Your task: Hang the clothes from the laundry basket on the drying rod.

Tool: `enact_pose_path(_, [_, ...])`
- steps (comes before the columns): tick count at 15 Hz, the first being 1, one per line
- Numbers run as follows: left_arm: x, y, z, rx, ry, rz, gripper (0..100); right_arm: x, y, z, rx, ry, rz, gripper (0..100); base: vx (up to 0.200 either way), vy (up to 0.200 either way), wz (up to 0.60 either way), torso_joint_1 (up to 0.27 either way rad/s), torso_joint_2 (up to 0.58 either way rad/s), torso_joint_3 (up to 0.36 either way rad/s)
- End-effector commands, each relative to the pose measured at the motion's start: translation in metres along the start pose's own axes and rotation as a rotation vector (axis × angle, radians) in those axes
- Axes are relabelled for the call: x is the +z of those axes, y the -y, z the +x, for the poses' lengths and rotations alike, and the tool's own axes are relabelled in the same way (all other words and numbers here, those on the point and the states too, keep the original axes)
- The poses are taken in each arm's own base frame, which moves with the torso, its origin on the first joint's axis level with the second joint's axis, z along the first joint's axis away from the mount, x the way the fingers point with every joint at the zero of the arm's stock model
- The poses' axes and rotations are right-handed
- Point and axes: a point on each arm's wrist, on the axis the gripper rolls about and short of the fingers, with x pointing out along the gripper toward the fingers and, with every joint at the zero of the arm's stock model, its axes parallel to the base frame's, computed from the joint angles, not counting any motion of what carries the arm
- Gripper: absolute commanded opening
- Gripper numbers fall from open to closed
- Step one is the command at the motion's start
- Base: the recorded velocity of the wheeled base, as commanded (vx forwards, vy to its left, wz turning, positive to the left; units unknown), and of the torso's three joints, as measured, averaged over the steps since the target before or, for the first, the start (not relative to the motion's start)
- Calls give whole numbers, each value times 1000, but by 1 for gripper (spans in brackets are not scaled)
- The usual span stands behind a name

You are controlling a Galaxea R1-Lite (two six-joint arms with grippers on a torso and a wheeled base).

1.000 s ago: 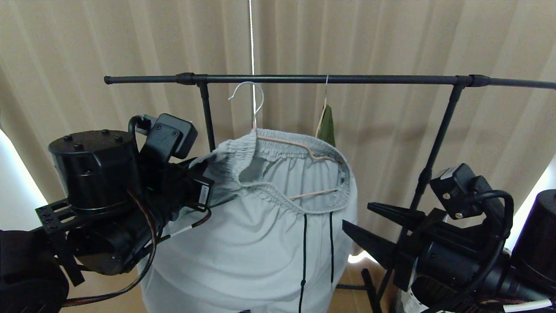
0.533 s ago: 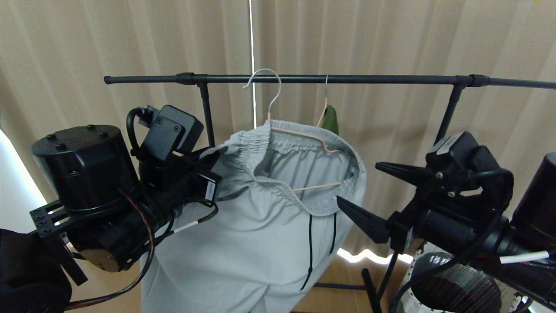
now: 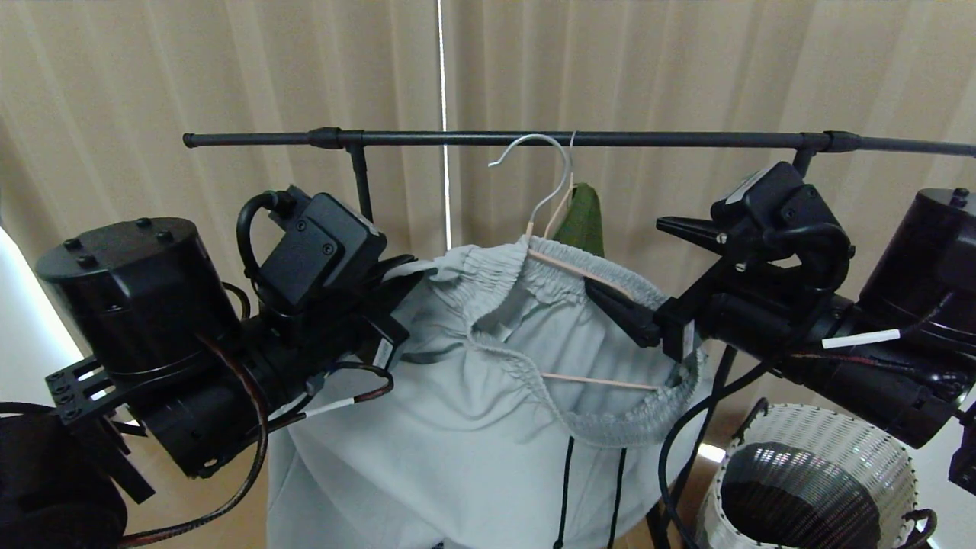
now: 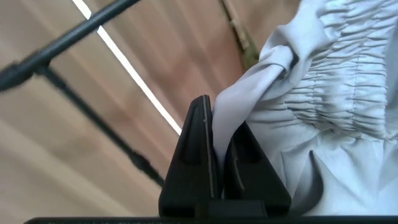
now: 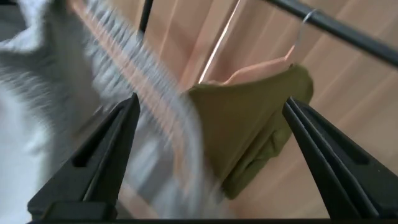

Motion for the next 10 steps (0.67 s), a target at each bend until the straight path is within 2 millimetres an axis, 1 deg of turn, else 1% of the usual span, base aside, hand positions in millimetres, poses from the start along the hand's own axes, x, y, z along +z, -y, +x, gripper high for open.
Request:
enact_pose_path(1, [3,3,0,-12,12,2,0,-5,2,4,-9,-18,-12,100,0,0,0,0,0,0])
enact_pose_path(3, [6,9,2,-30,23,0,0,-7,2,3,-6,-27,-13,100,0,0,0,0,0,0])
enact_pose_path(10, [10,10,9,-32,40,-3,0,-8,1,1,0,-33,-13,100,0,0,0,0,0,0])
